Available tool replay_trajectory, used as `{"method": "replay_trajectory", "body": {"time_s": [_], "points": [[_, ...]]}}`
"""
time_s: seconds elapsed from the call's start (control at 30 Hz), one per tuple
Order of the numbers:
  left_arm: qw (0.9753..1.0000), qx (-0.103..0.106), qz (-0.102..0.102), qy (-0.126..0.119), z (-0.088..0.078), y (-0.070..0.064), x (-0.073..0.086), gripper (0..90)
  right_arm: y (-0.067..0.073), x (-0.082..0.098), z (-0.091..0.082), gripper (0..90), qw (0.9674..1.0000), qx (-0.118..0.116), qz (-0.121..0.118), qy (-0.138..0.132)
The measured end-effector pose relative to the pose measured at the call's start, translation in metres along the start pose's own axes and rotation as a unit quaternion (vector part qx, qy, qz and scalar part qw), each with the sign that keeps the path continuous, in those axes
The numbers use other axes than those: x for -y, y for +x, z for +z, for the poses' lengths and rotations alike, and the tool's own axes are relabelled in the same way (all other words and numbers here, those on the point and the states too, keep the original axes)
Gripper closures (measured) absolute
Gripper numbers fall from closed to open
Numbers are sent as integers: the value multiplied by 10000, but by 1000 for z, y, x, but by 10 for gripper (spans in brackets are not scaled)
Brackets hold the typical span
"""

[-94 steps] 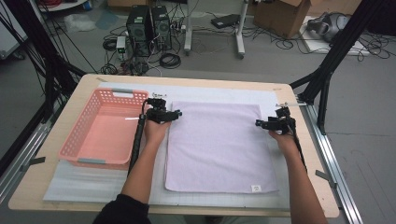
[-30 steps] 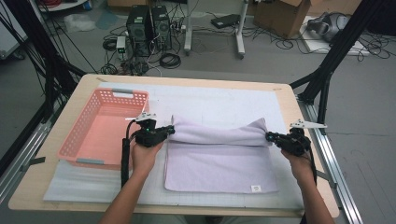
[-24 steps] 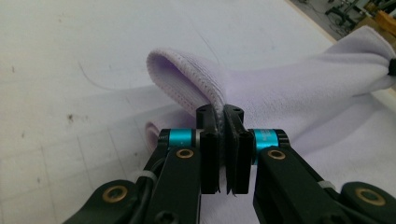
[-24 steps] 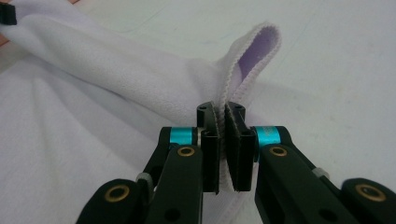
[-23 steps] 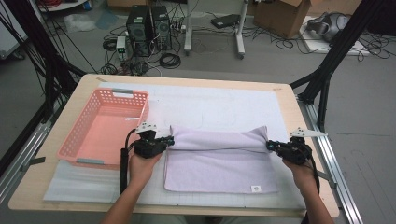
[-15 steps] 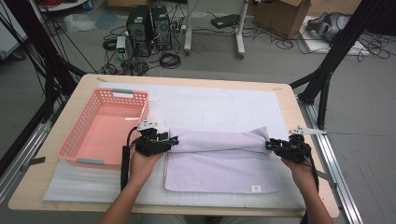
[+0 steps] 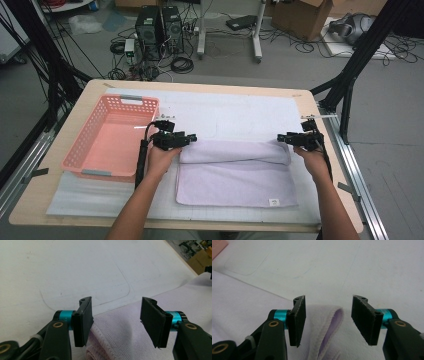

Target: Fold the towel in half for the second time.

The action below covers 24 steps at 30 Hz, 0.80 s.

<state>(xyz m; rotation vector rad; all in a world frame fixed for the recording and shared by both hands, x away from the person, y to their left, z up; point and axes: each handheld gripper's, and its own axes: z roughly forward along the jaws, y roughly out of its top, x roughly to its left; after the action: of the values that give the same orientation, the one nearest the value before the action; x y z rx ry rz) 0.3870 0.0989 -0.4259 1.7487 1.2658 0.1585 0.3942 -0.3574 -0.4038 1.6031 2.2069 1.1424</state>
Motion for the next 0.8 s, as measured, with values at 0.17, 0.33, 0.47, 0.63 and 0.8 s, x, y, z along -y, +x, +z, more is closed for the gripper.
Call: {"method": "replay_trajectory", "body": {"time_s": [0.17,0.33,0.47,0.63,0.8], "points": [[9994,-234,165,203,4,1,2,609,-2,-1,10,705,9997,16,-96,227],[9980,-387,473,135,-1,-3,4,894,6,-1,6,834,9986,84,-483,190],[9979,-393,514,-53,-9,-5,4,897,10,1,-2,834,9983,78,-579,-24],[9979,-221,529,-297,-24,-9,6,898,16,6,-20,834,9968,21,-731,-319],[9974,-77,567,-436,-36,-14,12,898,24,15,-37,834,9942,-62,-902,-591]]}}
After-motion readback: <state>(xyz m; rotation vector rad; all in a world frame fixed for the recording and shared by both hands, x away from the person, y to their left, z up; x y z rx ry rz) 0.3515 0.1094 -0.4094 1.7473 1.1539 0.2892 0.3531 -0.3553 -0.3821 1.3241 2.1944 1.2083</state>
